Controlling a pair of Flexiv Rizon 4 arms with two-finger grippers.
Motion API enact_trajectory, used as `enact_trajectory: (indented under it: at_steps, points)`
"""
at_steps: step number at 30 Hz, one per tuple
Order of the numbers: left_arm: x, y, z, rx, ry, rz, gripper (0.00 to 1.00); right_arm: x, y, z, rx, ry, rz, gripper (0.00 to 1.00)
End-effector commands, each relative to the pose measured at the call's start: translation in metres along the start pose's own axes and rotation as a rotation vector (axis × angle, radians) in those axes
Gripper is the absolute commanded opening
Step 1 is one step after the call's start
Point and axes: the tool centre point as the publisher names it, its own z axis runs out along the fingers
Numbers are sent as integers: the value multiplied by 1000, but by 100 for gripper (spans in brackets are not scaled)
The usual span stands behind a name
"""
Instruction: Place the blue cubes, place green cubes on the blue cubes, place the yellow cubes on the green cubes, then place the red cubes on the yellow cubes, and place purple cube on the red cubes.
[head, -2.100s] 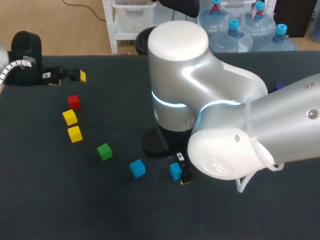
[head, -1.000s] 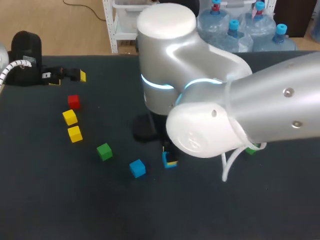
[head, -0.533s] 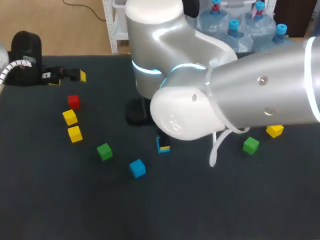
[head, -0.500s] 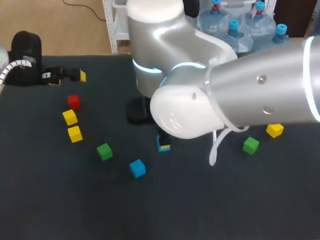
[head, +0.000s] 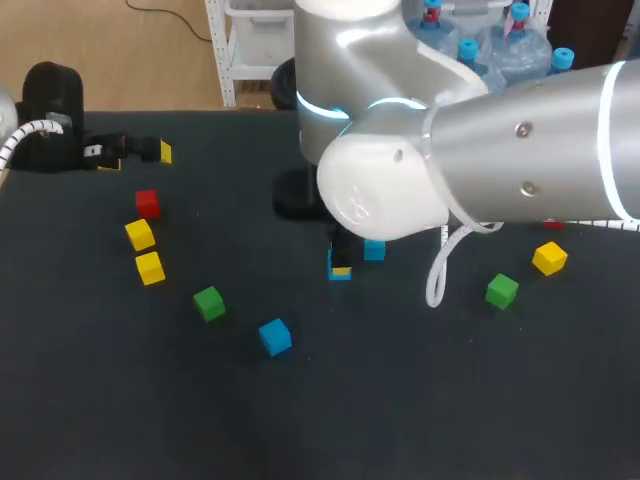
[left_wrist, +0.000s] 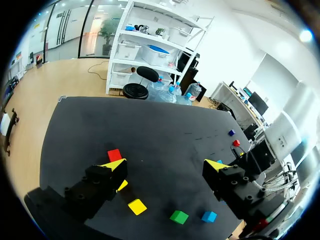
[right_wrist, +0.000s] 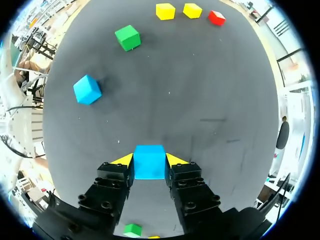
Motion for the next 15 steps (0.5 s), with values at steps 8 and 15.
enact_trajectory:
  at_steps: [8,15]
  points:
    - [1,2,0,12,-6,2,100,-2,-24,12,-22,3,62,9]
    - [1,2,0,12,-6,2,100,-2,-35,12,-22,13,60,9]
